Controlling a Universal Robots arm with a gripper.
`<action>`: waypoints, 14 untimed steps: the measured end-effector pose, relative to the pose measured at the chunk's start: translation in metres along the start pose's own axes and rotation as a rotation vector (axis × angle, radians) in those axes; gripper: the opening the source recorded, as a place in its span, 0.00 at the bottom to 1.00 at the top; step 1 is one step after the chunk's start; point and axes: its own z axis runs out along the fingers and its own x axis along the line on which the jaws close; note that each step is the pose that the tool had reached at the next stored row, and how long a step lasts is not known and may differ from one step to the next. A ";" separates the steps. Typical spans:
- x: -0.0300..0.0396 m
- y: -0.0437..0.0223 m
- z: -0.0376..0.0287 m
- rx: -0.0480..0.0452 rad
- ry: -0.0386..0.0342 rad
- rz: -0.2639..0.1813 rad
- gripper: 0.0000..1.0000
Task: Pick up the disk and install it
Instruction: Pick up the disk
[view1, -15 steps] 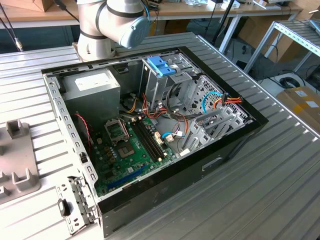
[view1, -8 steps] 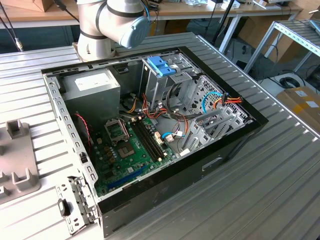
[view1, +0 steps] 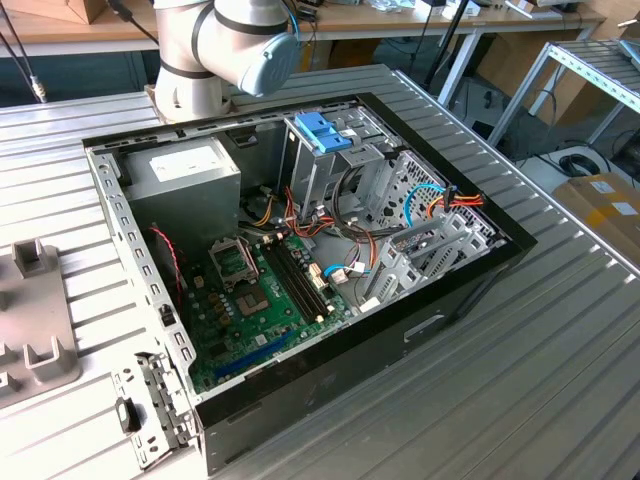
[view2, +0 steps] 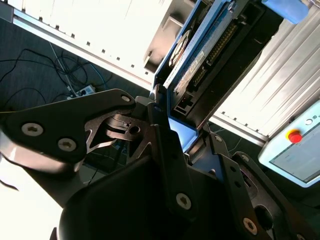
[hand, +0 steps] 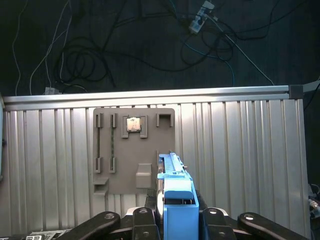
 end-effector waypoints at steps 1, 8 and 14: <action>0.0000 -0.0005 0.0000 0.0001 0.0000 0.000 0.37; -0.0002 -0.0032 -0.0001 0.0000 0.0000 0.000 0.37; -0.0003 -0.0059 -0.0002 0.0001 0.0000 0.000 0.37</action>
